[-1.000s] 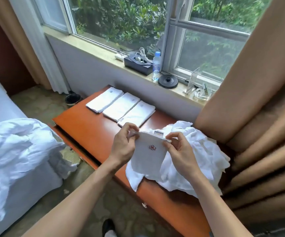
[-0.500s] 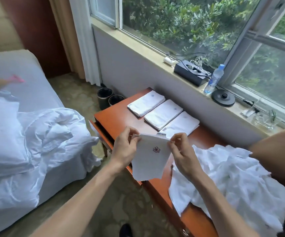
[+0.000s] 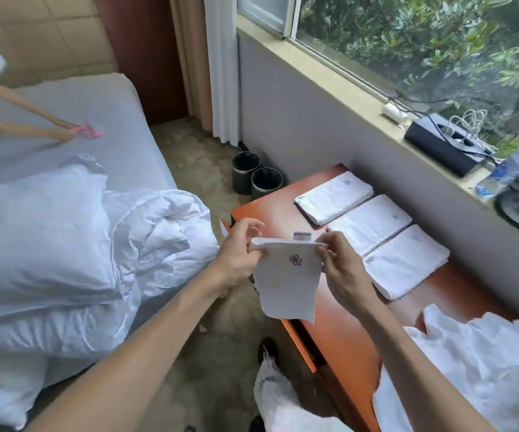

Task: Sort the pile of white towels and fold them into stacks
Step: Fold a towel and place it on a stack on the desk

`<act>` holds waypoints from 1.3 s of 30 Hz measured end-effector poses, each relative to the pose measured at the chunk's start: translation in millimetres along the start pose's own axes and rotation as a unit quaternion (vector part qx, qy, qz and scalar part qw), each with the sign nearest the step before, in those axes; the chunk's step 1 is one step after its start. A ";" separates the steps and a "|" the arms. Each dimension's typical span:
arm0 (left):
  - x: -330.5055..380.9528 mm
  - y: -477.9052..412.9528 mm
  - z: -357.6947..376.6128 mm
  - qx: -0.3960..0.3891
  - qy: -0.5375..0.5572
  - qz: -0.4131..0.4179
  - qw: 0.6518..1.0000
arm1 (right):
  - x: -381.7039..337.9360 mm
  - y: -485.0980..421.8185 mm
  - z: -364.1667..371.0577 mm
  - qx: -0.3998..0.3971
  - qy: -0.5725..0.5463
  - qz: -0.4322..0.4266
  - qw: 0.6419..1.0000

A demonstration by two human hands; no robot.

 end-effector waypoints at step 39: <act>29.3 -549.6 33.2 -0.358 -0.039 0.058 0.931 | 169.8 -325.8 -117.9 0.296 0.008 0.208 0.932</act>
Point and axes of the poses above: each hand's wrist, its own y-axis away from the middle knuckle, its own z-axis out of the palm, x = y × z, the point moved 6 cm from there along -y, towards the middle knuckle, and after that the axes turned 12 degrees about -x, right-handed, at the moved point
